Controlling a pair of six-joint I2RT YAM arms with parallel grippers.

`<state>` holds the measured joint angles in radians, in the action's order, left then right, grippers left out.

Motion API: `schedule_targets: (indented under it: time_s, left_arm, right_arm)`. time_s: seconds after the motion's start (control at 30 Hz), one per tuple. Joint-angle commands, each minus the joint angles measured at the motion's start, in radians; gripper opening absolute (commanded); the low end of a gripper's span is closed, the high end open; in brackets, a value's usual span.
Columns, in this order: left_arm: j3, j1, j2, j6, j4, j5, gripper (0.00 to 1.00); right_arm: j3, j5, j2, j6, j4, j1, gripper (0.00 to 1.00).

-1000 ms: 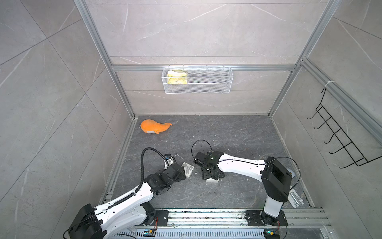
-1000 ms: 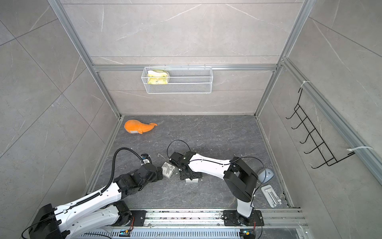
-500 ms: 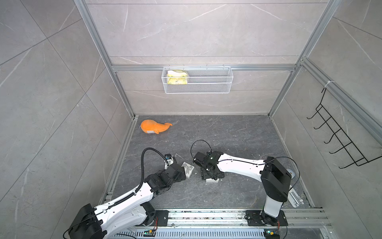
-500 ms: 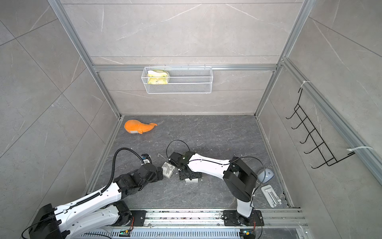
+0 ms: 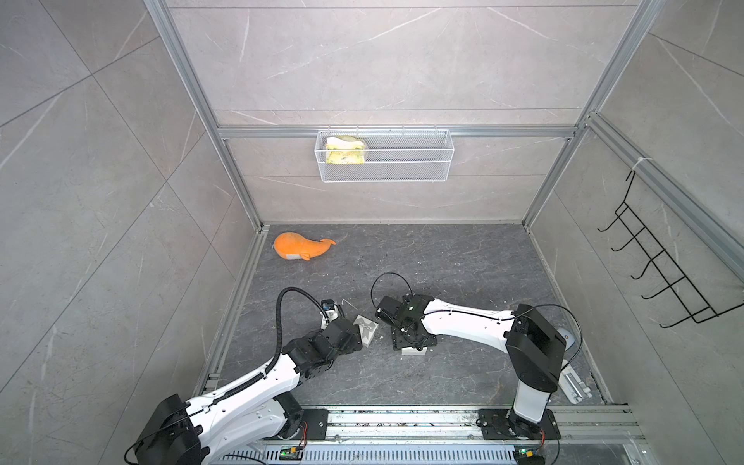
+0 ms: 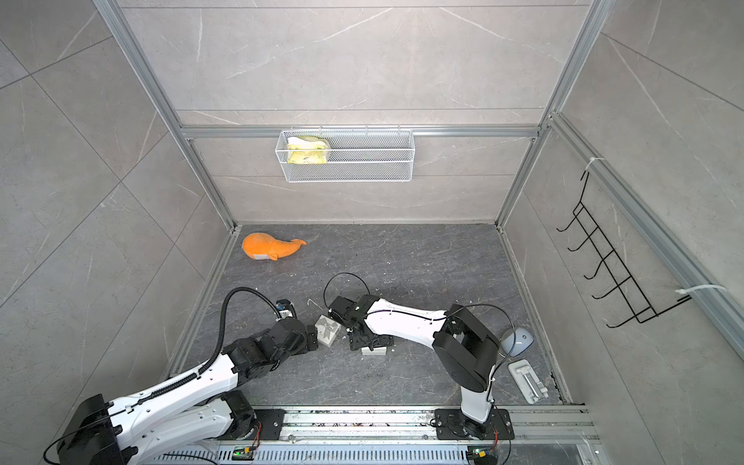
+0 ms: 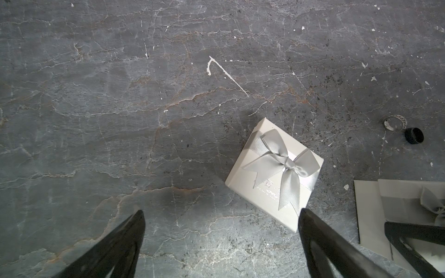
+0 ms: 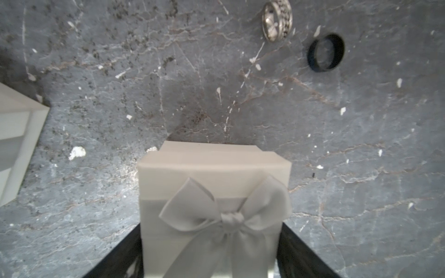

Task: Take the rings out of the lift-off lid box
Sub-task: Close the lid on the jewelry box.

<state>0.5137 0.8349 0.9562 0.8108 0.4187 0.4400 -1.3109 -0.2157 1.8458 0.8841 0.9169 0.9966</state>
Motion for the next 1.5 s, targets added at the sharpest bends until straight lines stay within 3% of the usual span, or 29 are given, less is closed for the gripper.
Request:
schedule_targets:
  time_s: [0.0, 0.7, 1.23, 1.47]
  left_arm:
    - [0.002, -0.005, 0.009, 0.002, -0.016, 0.0, 1.0]
    - [-0.002, -0.005, 0.003, 0.001, -0.008, 0.002, 1.0]
    - [0.015, -0.007, 0.016, -0.013, 0.003, 0.001, 1.0]
    - [0.022, -0.007, 0.023, -0.017, 0.011, 0.001, 1.0]
  right_arm:
    - [-0.013, -0.024, 0.019, 0.015, 0.026, 0.008, 0.81]
    - [0.018, -0.014, 0.001, 0.035, 0.01, 0.017, 0.85]
    - [0.013, -0.094, -0.027, 0.051, 0.062, 0.039, 0.77]
    - [0.027, -0.082, -0.042, 0.052, 0.056, 0.038, 0.81]
